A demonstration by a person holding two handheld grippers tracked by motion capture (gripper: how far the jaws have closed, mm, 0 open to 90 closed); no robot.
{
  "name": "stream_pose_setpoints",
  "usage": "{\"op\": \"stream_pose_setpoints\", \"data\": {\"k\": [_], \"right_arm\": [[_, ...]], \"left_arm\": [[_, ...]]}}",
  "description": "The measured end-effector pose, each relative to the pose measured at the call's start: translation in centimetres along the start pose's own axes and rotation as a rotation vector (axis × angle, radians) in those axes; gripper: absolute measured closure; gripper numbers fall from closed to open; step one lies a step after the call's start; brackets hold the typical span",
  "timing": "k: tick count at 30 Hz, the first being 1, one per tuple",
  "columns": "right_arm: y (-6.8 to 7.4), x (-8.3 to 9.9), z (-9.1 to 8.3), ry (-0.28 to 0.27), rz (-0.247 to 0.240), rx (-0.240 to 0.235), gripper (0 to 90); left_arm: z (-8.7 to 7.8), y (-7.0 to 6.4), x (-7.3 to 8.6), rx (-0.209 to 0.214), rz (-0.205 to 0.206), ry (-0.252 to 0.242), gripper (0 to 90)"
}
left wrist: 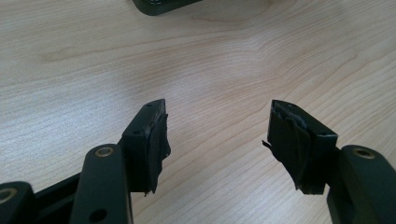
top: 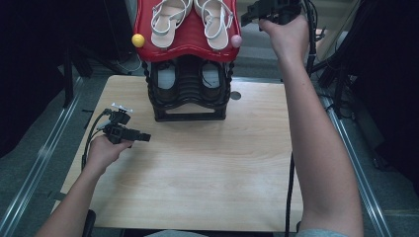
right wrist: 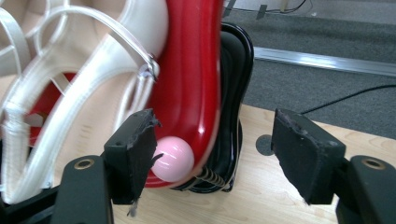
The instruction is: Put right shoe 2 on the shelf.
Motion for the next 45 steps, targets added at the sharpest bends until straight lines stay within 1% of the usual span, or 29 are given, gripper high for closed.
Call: {"op": "stream_pose_setpoints", "data": {"k": [4, 9, 11, 15, 16, 18, 22, 27, 30, 31, 33, 35, 37, 40, 45], "right_arm": [[-0.8, 0.9, 0.2, 0.006, 0.003, 0.009, 32.8], [-1.7, 2.2, 0.6, 0.019, 0.003, 0.007, 33.4], [-2.0, 2.8, 0.7, 0.019, 0.016, 0.016, 33.5], [-2.4, 3.9, 0.6, 0.005, 0.040, 0.009, 34.5], [-2.5, 4.2, 0.7, 0.009, 0.039, -0.001, 34.5], [-2.7, 5.0, 0.9, 0.017, 0.042, -0.004, 34.6], [-3.1, 6.5, 1.3, 0.017, 0.035, -0.011, 34.9], [-3.6, 8.2, 1.5, 0.016, 0.037, -0.034, 35.5], [-4.1, 9.3, 1.8, 0.024, 0.031, -0.022, 35.8], [-4.3, 9.8, 1.9, 0.035, 0.031, -0.014, 35.8], [-4.6, 10.6, 2.1, 0.036, 0.031, -0.024, 35.9], [-4.7, 11.4, 2.3, 0.038, 0.035, -0.034, 36.1], [-4.7, 12.3, 2.7, 0.044, 0.021, -0.043, 36.2], [-4.8, 13.8, 3.2, 0.046, 0.002, -0.038, 36.5], [-5.1, 16.1, 4.0, 0.056, 0.005, -0.054, 36.6]], "left_arm": [[0.0, 0.0, 0.0, -0.002, -0.001, -0.002, 38.3], [0.0, 0.1, 0.0, -0.001, 0.000, 0.000, 38.3], [0.0, 0.1, 0.0, -0.004, 0.000, -0.002, 38.3], [0.0, 0.1, 0.0, -0.004, 0.001, 0.000, 38.2], [0.0, 0.1, 0.0, -0.005, 0.001, 0.000, 38.3], [0.0, 0.1, 0.0, -0.005, 0.001, 0.000, 38.2], [0.0, 0.1, 0.0, -0.005, 0.001, 0.002, 38.2], [0.0, 0.0, 0.0, -0.005, -0.002, -0.001, 38.2], [0.0, 0.1, 0.0, -0.007, 0.001, -0.002, 38.2], [0.0, 0.1, 0.0, -0.008, 0.001, -0.002, 38.2], [0.0, 0.1, 0.0, -0.008, 0.000, -0.002, 38.2], [0.0, 0.1, 0.0, -0.008, -0.001, -0.005, 38.2], [0.0, 0.1, -0.1, -0.008, -0.001, -0.006, 38.2], [0.0, 0.2, -0.1, -0.007, -0.004, -0.009, 38.2], [0.0, 0.2, -0.1, -0.007, -0.006, -0.008, 38.2]]}}
Point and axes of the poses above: each handheld gripper's, and its own axes: z roughly forward along the jaws, x roughly out of its underside, y roughly to its left, the point moved 8 cm from there along z, roughly forward along the jaws, and after that the axes turned 10 degrees about -x, right-handed, at the moved point
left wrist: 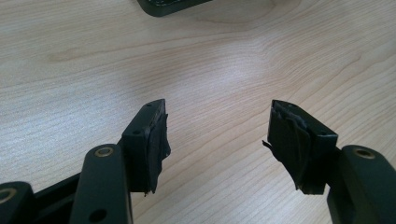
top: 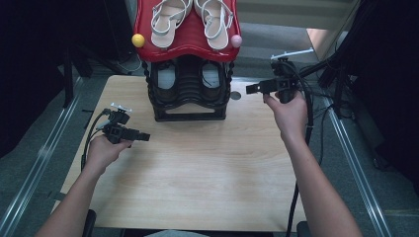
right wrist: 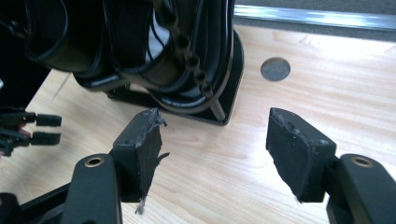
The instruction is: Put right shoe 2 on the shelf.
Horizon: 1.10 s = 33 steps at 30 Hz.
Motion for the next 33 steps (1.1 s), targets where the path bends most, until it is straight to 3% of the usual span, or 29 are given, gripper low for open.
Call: {"op": "stream_pose_setpoints", "data": {"k": [5, 14, 18, 33], "right_arm": [[-0.7, 1.8, 0.8, 0.019, 0.014, -0.007, 36.5], [-1.3, 4.7, 2.3, 0.009, -0.003, -0.006, 36.8], [-1.7, 5.8, 2.8, 0.007, 0.005, -0.027, 37.2], [-3.5, 9.7, 4.4, 0.020, 0.013, -0.029, 37.9]], "left_arm": [[0.0, 0.1, 0.0, 0.000, 0.001, 0.001, 38.1], [-0.1, 0.1, 0.0, -0.001, 0.002, -0.006, 38.1], [0.0, 0.1, 0.0, -0.003, 0.001, -0.006, 38.0], [0.0, 0.1, 0.0, 0.000, 0.008, -0.006, 38.0]]}}
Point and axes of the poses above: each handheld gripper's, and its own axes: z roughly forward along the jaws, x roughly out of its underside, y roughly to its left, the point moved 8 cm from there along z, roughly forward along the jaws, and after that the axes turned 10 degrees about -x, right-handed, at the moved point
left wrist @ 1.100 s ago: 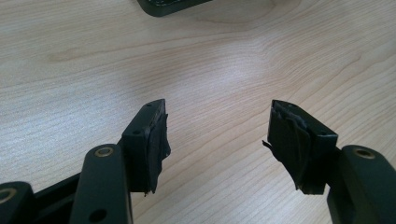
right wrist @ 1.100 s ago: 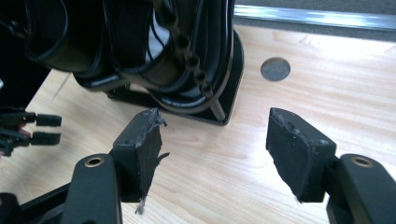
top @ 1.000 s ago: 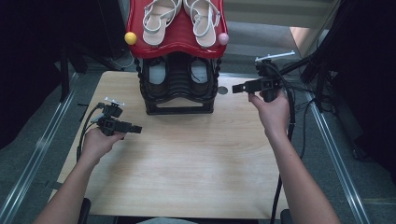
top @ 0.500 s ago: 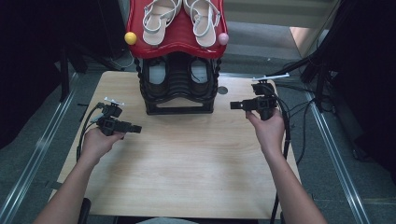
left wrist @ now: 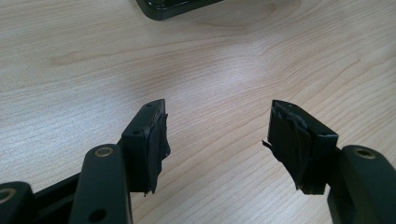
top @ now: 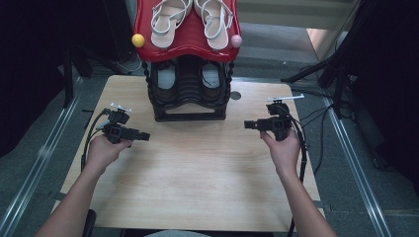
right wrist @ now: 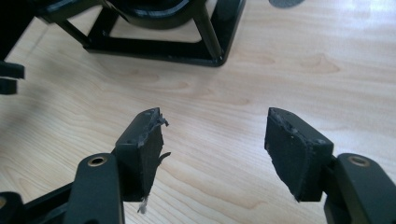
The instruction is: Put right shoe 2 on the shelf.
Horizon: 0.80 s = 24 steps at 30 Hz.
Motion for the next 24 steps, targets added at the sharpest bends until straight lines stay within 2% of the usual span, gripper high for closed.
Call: {"op": "stream_pose_setpoints", "data": {"k": [10, 19, 24], "right_arm": [[-1.3, 2.1, 0.7, -0.010, 0.022, -0.021, 38.4], [-1.5, 2.9, 1.0, -0.029, 0.022, -0.026, 38.8], [-1.6, 3.2, 1.2, -0.023, 0.021, -0.020, 38.9]], "left_arm": [[-0.1, 0.1, -0.1, -0.003, -0.011, -0.014, 37.7], [0.0, 0.0, -0.3, 0.011, -0.025, -0.029, 36.5], [0.1, 0.0, -0.2, 0.006, -0.016, -0.022, 36.4]]}}
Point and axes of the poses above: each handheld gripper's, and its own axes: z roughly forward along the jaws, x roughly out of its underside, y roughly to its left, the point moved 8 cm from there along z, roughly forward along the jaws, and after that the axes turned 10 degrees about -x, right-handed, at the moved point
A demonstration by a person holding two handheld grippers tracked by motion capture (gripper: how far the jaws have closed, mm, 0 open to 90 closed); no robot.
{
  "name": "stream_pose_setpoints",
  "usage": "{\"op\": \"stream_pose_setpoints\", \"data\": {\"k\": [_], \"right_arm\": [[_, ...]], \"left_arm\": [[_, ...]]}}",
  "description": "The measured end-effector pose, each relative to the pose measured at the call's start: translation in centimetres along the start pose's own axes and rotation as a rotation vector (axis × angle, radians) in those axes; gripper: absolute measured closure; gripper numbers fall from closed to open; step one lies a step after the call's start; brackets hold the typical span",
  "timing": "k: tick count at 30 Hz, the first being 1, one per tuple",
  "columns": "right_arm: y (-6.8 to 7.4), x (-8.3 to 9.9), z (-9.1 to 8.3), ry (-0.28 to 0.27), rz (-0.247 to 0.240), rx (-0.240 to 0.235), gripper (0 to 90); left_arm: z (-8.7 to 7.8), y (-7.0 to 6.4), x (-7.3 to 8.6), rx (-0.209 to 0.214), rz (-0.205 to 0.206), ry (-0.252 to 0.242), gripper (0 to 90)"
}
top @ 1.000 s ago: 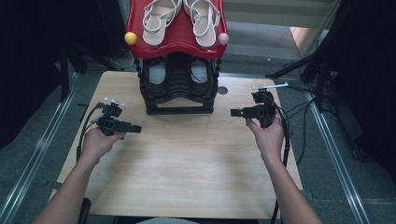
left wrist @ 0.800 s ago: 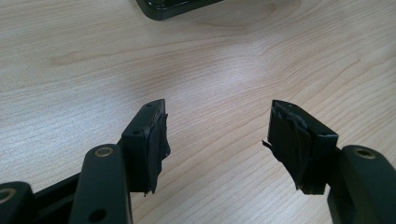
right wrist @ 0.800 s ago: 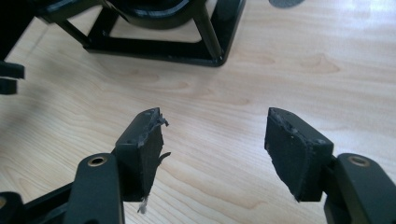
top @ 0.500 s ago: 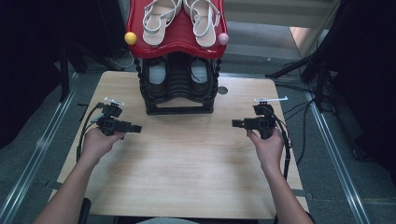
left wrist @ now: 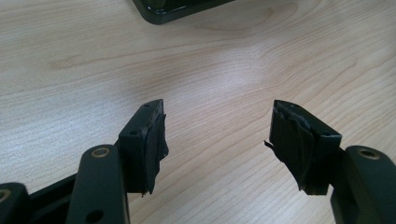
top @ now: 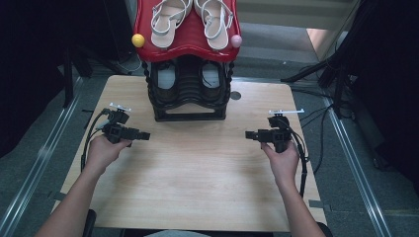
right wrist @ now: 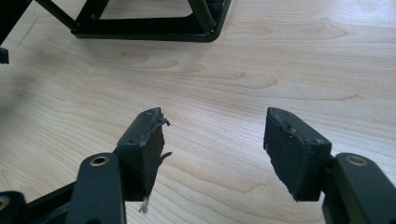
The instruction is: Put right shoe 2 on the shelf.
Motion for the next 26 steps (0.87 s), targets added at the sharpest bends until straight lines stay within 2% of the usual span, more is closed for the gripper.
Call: {"op": "stream_pose_setpoints", "data": {"k": [10, 13, 19, 23, 26], "right_arm": [[-0.24, 0.38, 0.05, -0.001, 0.014, 0.002, 39.0], [-0.32, 0.57, 0.14, 0.006, 0.017, 0.004, 39.1], [-0.60, 0.87, 0.34, 0.024, 0.010, 0.021, 38.8], [-0.67, 0.83, 0.27, 0.019, 0.006, 0.015, 38.1], [-0.59, 0.88, 0.51, 0.025, -0.013, 0.021, 36.9]], "left_arm": [[0.12, -0.03, -0.01, -0.001, -0.001, 0.001, 36.3], [0.18, 0.01, 0.06, -0.002, 0.013, 0.009, 36.4], [0.38, -0.05, 0.10, -0.003, 0.019, 0.011, 36.0], [0.47, -0.17, 0.10, 0.003, 0.026, 0.011, 35.1], [0.55, -0.36, 0.04, 0.005, 0.035, 0.005, 34.4]]}}
Point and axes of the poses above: each handheld gripper's, and its own axes: z roughly forward along the jaws, x roughly out of its underside, y roughly to its left, the point moved 8 cm from there along z, roughly forward along the jaws, and after that the axes turned 10 degrees about -x, right-handed, at the moved point
